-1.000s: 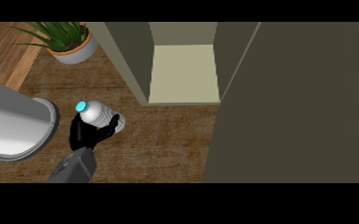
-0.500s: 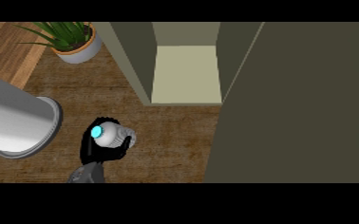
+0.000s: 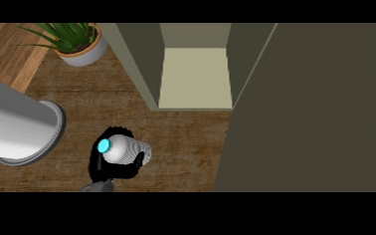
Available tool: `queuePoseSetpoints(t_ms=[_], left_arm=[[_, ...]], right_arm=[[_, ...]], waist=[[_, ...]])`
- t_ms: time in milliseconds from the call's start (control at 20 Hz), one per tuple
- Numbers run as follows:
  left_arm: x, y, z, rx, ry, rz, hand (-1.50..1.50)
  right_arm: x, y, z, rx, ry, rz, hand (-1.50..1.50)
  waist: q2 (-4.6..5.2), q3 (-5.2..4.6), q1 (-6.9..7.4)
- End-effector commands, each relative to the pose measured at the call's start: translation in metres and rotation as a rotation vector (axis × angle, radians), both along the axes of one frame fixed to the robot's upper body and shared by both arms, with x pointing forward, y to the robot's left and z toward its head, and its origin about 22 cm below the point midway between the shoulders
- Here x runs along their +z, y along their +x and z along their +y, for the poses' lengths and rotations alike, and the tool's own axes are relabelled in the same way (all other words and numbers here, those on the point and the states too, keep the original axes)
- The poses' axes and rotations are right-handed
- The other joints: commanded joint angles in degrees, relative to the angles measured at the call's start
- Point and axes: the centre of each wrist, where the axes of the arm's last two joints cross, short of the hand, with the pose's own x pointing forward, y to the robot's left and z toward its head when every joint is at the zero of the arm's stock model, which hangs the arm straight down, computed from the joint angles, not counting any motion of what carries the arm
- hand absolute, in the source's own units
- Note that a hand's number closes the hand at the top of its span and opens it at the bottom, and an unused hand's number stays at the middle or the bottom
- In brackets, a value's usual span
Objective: Pick up the bottled water, place it into the cabinet and close the cabinet
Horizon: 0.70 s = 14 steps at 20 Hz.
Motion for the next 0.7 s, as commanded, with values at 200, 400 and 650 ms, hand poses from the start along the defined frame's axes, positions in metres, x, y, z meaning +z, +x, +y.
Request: queuePoseSetpoints(t_ms=[200,400,650], left_arm=[[0.044,-0.013,-0.03,-0.058,-0.073,0.019,1.5],[0.082,-0.012,-0.053,-0.073,-0.058,-0.033,1.5],[0.115,0.01,-0.071,-0.048,-0.02,-0.068,1.5]], right_arm=[[0.017,-0.019,-0.013,-0.027,-0.019,-0.051,-1.5],[0.019,-0.011,-0.017,-0.021,-0.012,-0.058,-1.5],[0.018,-0.004,-0.014,-0.017,0.007,-0.079,-1.5]], waist=[[0.16,-0.03,-0.25],[0.22,-0.03,-0.07],[0.34,-0.05,-0.24]])
